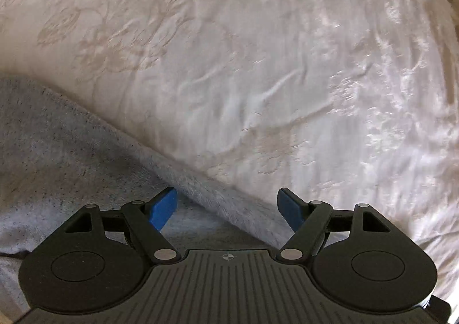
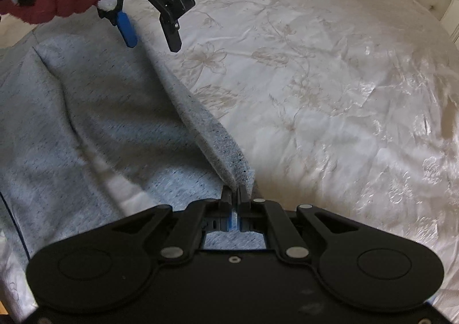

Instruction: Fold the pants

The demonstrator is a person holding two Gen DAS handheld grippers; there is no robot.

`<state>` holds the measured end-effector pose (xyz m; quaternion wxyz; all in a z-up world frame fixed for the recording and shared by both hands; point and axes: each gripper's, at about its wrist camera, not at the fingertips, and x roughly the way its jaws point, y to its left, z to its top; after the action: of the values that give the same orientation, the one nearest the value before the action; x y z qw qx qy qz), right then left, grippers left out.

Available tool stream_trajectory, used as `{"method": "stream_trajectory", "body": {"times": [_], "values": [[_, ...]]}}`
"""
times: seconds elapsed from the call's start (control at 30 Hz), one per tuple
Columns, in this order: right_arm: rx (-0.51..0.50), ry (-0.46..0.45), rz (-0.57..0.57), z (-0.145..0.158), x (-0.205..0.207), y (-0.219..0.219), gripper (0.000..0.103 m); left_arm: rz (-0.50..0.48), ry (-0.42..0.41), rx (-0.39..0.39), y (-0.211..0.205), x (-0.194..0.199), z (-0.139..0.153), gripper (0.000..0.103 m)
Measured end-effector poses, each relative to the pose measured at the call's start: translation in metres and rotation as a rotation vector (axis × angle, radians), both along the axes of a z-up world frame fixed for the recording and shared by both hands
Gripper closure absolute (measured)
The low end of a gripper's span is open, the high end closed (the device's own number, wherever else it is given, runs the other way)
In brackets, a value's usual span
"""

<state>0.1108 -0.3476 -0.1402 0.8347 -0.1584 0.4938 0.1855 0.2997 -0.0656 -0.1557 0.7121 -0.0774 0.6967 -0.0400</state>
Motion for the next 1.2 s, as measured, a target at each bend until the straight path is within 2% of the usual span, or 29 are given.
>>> {"method": "stream_trajectory", "body": {"times": [0.07,0.1,0.17,0.2,0.3,0.33,0.37,0.4,0.43,0.53,0.57,0.67,0.8,0.9,0.93,1.0,1.03,1.07,1.13,1.2], "values": [[0.008,0.003,-0.008,0.0,-0.001,-0.001,0.1,0.0,0.026,0.017,0.0,0.0,-0.007,0.027],[0.017,0.005,-0.019,0.001,0.0,-0.002,0.1,-0.003,0.046,0.023,0.001,0.001,-0.013,0.031],[0.038,0.01,-0.043,0.002,0.001,-0.003,0.099,0.0,0.062,0.01,0.001,0.001,-0.025,0.074],[0.048,0.013,-0.058,0.002,0.001,-0.004,0.098,0.017,0.062,-0.023,0.004,-0.002,-0.029,0.098],[0.092,0.031,-0.143,0.003,0.003,-0.009,0.085,0.048,-0.01,-0.059,0.009,-0.012,-0.024,0.099],[0.121,0.034,-0.19,0.005,0.004,-0.014,0.069,0.032,-0.032,-0.051,0.008,-0.015,-0.021,0.099],[0.154,0.036,-0.256,0.008,0.005,-0.02,0.04,0.01,-0.057,-0.038,0.006,-0.02,-0.017,0.099],[0.195,0.035,-0.345,0.012,0.007,-0.029,0.028,-0.008,-0.074,-0.029,0.004,-0.024,-0.014,0.099],[0.239,0.026,-0.431,0.016,0.007,-0.039,0.024,-0.026,-0.093,-0.019,0.003,-0.029,-0.011,0.099],[0.336,0.009,-0.725,0.026,0.011,-0.07,0.023,-0.048,-0.121,-0.008,0.001,-0.036,-0.005,0.099],[0.352,0.01,-0.808,0.025,0.012,-0.078,0.018,-0.048,-0.124,-0.01,0.004,-0.037,-0.004,0.099],[0.41,0.056,-1.085,0.016,0.022,-0.107,0.015,-0.049,-0.132,-0.002,0.004,-0.041,-0.002,0.099],[0.404,0.144,-1.27,-0.002,0.049,-0.124,0.015,-0.057,-0.144,0.007,0.0,-0.043,-0.003,0.099],[0.28,0.24,-1.326,-0.021,0.077,-0.126,0.016,-0.073,-0.159,0.018,-0.001,-0.048,0.002,0.099],[0.244,0.27,-1.339,-0.027,0.082,-0.125,0.02,-0.078,-0.166,0.02,0.0,-0.051,0.005,0.099],[0.175,0.344,-1.371,-0.04,0.084,-0.125,0.046,-0.084,-0.179,0.021,-0.001,-0.055,0.009,0.099],[0.186,0.369,-1.385,-0.044,0.08,-0.126,0.077,-0.086,-0.184,0.019,0.001,-0.058,0.012,0.099],[0.213,0.384,-1.393,-0.046,0.076,-0.126,0.098,-0.085,-0.189,0.017,0.003,-0.061,0.014,0.099],[0.313,0.398,-1.389,-0.044,0.061,-0.127,0.097,-0.084,-0.208,0.018,0.008,-0.067,0.022,0.099],[0.396,0.313,-1.363,-0.021,0.042,-0.126,0.097,-0.086,-0.259,0.027,0.014,-0.078,0.041,0.099]]}}
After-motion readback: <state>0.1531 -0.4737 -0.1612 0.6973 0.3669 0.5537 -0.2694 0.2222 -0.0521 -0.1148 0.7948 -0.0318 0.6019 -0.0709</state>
